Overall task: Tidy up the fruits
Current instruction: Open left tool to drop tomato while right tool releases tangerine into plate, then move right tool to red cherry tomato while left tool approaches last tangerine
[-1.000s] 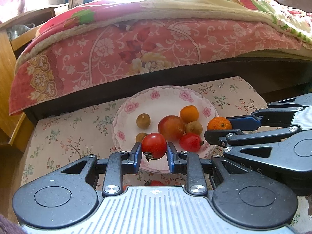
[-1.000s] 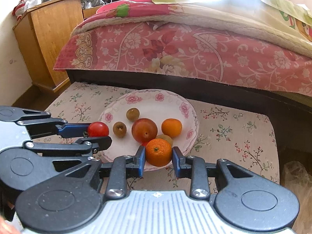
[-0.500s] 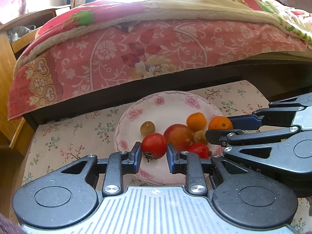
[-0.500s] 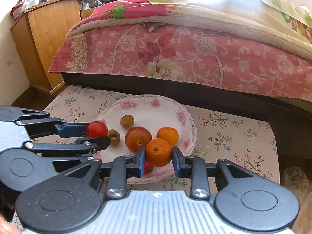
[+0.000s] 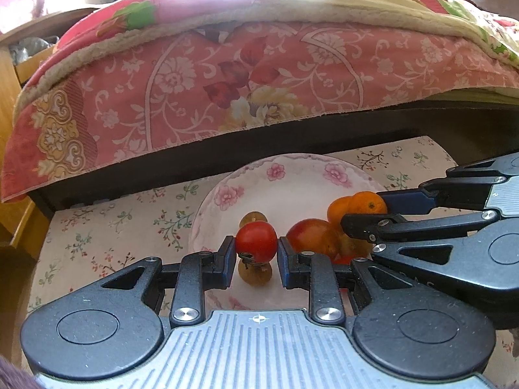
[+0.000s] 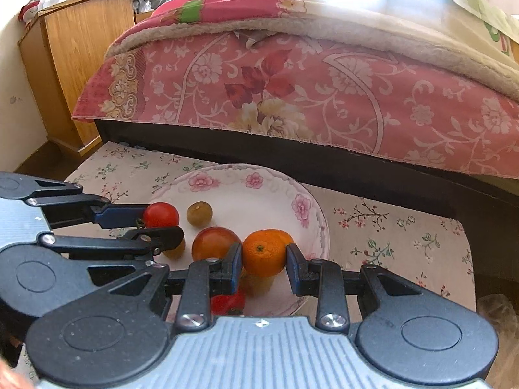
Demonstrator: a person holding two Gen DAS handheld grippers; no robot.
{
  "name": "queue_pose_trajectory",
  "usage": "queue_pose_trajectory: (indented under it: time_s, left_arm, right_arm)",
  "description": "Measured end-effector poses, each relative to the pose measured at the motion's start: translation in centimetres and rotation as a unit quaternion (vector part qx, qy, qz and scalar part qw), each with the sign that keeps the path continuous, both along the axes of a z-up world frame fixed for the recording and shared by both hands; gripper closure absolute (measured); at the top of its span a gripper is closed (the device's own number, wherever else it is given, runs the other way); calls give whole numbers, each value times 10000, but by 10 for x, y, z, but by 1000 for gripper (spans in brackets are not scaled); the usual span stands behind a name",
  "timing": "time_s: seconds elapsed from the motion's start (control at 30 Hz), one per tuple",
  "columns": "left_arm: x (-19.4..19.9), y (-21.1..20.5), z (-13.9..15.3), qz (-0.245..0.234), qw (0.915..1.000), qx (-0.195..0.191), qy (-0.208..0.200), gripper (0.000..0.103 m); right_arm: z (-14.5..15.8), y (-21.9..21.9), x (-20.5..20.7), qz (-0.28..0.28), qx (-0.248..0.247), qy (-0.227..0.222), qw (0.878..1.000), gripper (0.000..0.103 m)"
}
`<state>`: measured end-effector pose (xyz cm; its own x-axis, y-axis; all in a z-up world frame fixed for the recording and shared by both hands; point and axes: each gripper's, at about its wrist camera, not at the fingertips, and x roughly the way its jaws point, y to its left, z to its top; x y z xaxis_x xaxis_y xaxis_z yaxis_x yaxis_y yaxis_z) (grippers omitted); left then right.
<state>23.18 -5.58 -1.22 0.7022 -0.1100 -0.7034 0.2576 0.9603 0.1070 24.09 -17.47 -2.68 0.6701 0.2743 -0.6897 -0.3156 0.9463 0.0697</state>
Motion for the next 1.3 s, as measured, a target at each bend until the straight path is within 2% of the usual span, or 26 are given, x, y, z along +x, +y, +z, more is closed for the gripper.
queue_pose_trajectory:
  time_s: [0.2,0.47,0.63,0.8,1.0,1.3]
  left_arm:
    - [12,4,-4,66,9998,-189,19,69]
    - [22,-2,-15,-30,9999,-89,51,69]
    - [23,-5,-17,-83,10000,34,-36,63]
    - [24,0,-17,-14,10000,-34,-35,56]
    - [18,1,-7,-29,9998,-93,-166,48]
    - [-7,17,14,102,9997,-86,-217,48]
  right_arm:
    - [-4,-2,10,48,88,-127,9999,69]
    - [-5,-5,25,221,144,-288,9992,69]
    - [-4,-6,31,359,304,-278,9985,68]
    - [0,0,29,411,276,-429,9979,67]
    - [6,-7,26,263,366,-475,9979,65]
    - [24,-10,-1,236,384,-505,9977,65]
